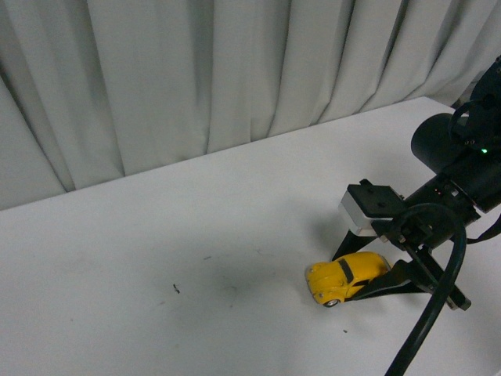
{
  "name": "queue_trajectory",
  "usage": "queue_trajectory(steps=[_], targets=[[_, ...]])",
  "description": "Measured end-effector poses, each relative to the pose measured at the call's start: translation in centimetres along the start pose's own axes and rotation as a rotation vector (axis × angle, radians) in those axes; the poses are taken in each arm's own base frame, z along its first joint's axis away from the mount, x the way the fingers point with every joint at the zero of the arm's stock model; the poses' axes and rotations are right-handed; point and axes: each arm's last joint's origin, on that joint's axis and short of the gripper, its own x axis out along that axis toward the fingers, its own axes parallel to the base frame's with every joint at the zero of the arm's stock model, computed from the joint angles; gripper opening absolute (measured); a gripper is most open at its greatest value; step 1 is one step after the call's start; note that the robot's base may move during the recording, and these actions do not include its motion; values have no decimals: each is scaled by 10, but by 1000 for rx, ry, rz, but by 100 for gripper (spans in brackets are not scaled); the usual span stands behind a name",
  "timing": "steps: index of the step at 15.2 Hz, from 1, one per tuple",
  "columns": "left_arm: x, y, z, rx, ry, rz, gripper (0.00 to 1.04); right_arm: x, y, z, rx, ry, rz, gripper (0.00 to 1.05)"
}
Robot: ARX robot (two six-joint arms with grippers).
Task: Wind up and store yellow beetle toy
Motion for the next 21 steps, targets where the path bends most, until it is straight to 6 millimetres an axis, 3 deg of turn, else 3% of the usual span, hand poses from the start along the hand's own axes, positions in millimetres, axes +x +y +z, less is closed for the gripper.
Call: queue_trajectory(steps=[8,11,21], targets=[[0,0,0,0,0,0,98,1,0,0,-3,11,1,77],[0,0,0,0,0,0,98,3,5,-2,0,6,2,97],[0,0,0,0,0,0,98,3,7,-6,8,-8,-36,98]])
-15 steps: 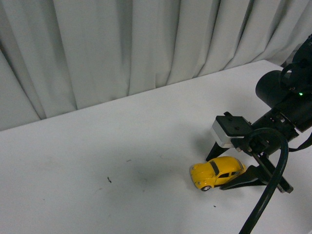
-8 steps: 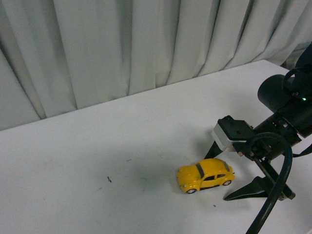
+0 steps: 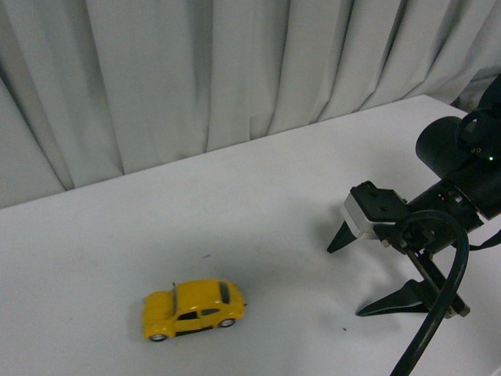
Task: Wind up and store yellow beetle toy
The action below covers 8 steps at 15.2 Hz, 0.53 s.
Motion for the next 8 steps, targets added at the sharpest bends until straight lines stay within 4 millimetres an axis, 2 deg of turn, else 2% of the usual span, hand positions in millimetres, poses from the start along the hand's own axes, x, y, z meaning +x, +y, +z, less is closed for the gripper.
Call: queue_trajectory(steps=[8], targets=[[0,0,0,0,0,0,98,-1,0,-4,8,-5,-20,98]])
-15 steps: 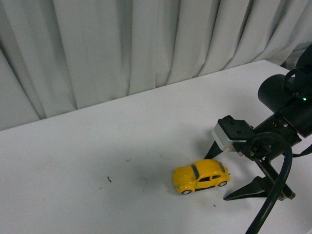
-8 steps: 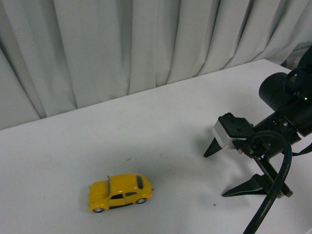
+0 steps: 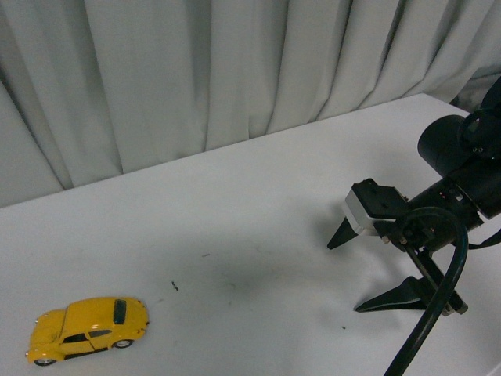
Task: Wind up and store yellow beetle toy
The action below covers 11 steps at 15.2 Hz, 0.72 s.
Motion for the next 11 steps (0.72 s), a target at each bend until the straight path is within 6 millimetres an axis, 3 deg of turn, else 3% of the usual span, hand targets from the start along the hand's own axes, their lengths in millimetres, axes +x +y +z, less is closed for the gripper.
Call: queue_trajectory(steps=[5,8,11], targets=[[0,0,0,0,0,0,98,-1,5,2,-30,-18,-44,98],[0,0,0,0,0,0,98,-8,8,21,-166,-1,-118,98],[0,0,0,0,0,0,98,-24,22,55,-265,-22,-156,98]])
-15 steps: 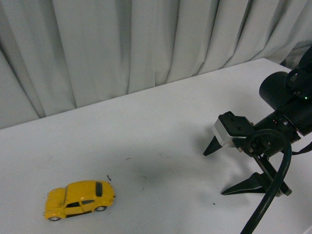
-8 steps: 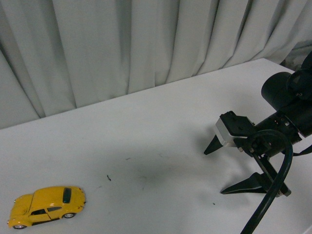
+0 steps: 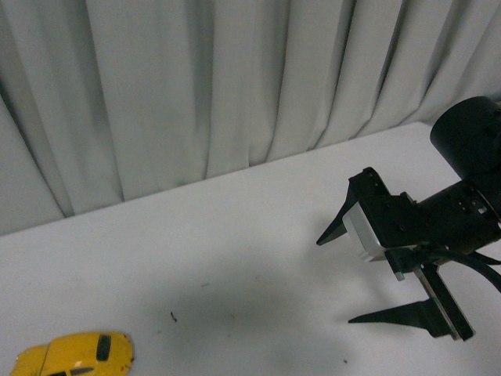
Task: Wind up and store yellow beetle toy
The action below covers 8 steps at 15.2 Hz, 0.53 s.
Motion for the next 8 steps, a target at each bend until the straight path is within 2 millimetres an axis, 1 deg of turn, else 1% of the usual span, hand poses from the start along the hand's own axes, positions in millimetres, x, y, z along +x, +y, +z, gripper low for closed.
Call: queue_trajectory(steps=[1,2,5,6,7,8], targets=[[0,0,0,0,0,0,98,-10,-4,13,-31,-12,-23,98],[0,0,0,0,0,0,98,-23,-12,25,-68,-22,-61,98],[0,0,0,0,0,0,98,-68,-53,64,-205,-19,-193,98],[0,0,0,0,0,0,98,-75,-64,74,-281,53,-358,94],[0,0,0,0,0,0,98,-74,-56,86,-219,194,-598,83],[0,0,0,0,0,0,98,-70,-30,101,-34,174,-817,70]])
